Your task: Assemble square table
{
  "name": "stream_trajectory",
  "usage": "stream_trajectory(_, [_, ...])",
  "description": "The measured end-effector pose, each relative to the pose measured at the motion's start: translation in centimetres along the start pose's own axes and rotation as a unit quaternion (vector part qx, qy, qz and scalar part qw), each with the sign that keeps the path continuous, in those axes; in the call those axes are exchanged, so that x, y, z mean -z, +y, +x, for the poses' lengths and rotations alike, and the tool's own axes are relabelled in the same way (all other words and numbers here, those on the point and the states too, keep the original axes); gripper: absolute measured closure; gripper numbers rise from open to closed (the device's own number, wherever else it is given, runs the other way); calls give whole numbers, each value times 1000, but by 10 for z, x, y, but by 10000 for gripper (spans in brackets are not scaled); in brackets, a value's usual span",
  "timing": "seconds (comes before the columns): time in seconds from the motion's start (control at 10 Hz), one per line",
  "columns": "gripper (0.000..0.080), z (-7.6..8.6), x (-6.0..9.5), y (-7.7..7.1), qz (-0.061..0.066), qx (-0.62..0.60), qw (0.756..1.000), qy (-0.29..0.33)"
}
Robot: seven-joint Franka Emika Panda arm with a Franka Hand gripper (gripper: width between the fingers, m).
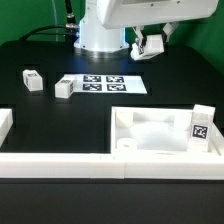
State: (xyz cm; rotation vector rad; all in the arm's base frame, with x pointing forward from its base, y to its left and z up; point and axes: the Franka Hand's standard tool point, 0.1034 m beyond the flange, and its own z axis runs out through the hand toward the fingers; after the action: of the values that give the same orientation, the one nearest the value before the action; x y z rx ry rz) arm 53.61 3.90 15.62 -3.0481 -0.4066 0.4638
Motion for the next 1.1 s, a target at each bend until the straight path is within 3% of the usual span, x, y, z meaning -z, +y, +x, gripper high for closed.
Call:
stream_trajectory(0.3, [509, 11, 4, 6, -14, -6, 995, 100])
stream_trajectory(0.4, [509, 18, 12, 6, 30, -40, 992, 117])
stream_trajectory(0.5, [509, 33, 26, 12, 61, -68, 986, 140])
stream_trajectory(0.6, [509, 47, 44, 17, 80, -88, 979, 165])
stream_trajectory(0.7, [509, 57, 64, 22, 80, -93, 973, 196])
stream_trajectory(0.8, [509, 61, 70, 30, 57, -81, 966, 239])
stream_trajectory(1.0, [509, 59, 65, 37, 34, -92, 954, 284])
stream_trajectory(1.1, [509, 63, 67, 46, 8, -88, 939, 331])
